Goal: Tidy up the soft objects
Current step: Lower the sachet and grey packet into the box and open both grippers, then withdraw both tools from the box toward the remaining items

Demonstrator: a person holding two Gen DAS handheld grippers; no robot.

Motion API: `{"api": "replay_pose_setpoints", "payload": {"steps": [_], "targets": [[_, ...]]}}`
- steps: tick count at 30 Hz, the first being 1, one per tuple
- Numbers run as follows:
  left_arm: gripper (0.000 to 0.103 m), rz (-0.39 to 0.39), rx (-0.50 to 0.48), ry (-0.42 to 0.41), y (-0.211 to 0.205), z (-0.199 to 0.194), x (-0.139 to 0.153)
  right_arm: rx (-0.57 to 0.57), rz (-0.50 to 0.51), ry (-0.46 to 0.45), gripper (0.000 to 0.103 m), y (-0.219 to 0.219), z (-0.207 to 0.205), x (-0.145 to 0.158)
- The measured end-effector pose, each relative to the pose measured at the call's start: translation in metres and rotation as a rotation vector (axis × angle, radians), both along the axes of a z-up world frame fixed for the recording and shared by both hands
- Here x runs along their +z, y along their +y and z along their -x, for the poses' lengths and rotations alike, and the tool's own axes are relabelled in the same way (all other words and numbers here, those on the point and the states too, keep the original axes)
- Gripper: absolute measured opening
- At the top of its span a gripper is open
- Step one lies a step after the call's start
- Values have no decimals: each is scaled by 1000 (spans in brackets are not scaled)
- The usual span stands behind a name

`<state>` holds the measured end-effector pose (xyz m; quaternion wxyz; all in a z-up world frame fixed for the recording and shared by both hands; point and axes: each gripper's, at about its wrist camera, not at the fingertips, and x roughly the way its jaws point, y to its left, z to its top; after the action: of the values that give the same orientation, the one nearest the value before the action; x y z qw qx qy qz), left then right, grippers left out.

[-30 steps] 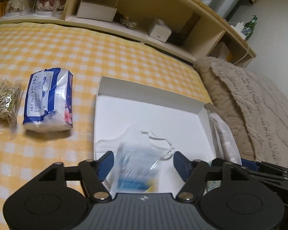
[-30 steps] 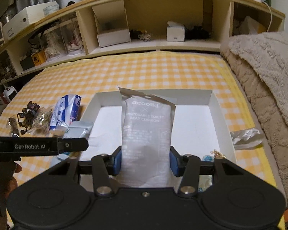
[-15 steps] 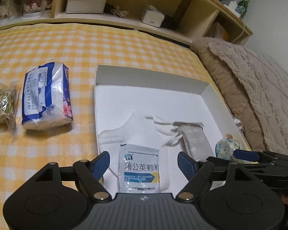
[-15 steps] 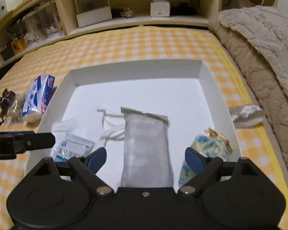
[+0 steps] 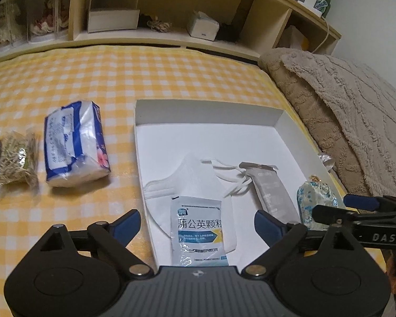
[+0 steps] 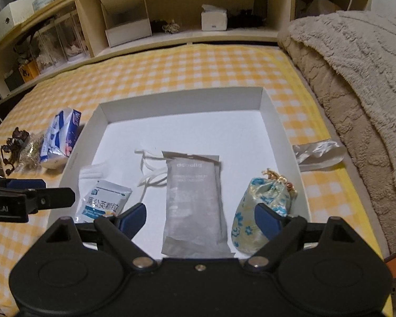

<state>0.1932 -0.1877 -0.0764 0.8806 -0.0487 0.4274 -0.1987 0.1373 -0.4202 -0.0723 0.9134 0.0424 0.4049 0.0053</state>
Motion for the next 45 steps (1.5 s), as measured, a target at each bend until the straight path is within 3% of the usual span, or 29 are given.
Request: {"api": "replay_pose_setpoints", "payload": {"steps": [17,25,38,45], "targets": [[103,-36,2,-77,14,30,28,18,4,-112,91,2,43,40],[103,-33,0,-115,18,46,37,11,16,-140,101,6,57,51],[103,-15,-8,-175,28,53,57,-42,23,-171,103,10,61,63],[103,-47,16,-208,59,44,61,-55,25,-188,103,20,49,67]]}}
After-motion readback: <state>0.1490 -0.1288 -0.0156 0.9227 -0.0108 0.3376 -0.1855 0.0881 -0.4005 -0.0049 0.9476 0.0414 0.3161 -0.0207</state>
